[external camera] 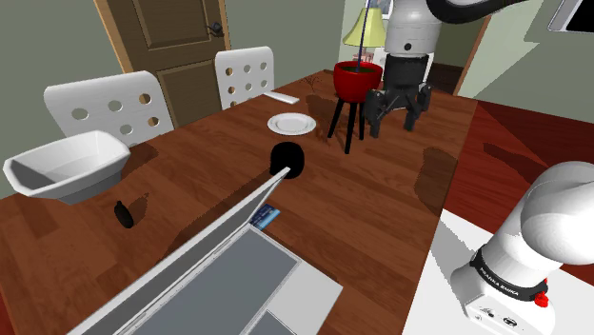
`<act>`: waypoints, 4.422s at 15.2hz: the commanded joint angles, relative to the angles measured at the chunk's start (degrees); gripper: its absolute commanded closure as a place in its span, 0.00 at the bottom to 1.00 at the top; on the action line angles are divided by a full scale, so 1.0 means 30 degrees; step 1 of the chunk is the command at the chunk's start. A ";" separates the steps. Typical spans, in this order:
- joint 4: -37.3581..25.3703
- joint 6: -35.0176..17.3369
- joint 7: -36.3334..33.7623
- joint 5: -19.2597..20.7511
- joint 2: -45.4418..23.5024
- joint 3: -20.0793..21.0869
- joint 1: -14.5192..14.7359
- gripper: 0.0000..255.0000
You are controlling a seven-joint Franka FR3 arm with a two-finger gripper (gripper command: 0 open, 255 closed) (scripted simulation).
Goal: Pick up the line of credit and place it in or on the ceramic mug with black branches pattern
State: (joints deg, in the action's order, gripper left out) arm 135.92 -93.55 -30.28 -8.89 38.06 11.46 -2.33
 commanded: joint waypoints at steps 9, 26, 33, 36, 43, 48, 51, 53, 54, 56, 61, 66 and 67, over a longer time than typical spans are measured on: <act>0.0206 -0.3841 -0.7125 -0.4920 -0.4084 0.2645 -0.0059 0.00; -0.4098 -1.3185 -1.6114 -1.0429 -1.5218 0.5402 0.0682 0.00; -0.4192 -1.4803 -1.6200 -1.0559 -1.6623 0.5673 0.1264 0.00; -0.4207 -1.5183 -1.6193 -1.0567 -1.6955 0.5733 0.1412 0.00; -0.4209 -1.5179 -1.6195 -1.0567 -1.6953 0.5733 0.1412 1.00; -0.4208 -1.5180 -1.6193 -1.0567 -1.6954 0.5733 0.1412 1.00; -0.4209 -1.5179 -1.6194 -1.0567 -1.6953 0.5733 0.1411 1.00; -0.4251 -1.4973 -1.6321 -1.0527 -1.6764 0.5726 0.1390 1.00; -0.4302 -1.4763 -1.6448 -1.0488 -1.6579 0.5719 0.1366 1.00; -0.4412 -1.4340 -1.6701 -1.0408 -1.6215 0.5703 0.1320 1.00; -0.4757 -1.3274 -1.7322 -1.0211 -1.5367 0.5653 0.1205 1.00; -0.5203 -1.2200 -1.7931 -1.0015 -1.4609 0.5591 0.1093 1.00; -0.5304 -1.1985 -1.8051 -0.9976 -1.4468 0.5577 0.1072 1.00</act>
State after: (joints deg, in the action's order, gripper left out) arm 120.24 -130.07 -84.06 -38.90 -5.77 28.19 0.90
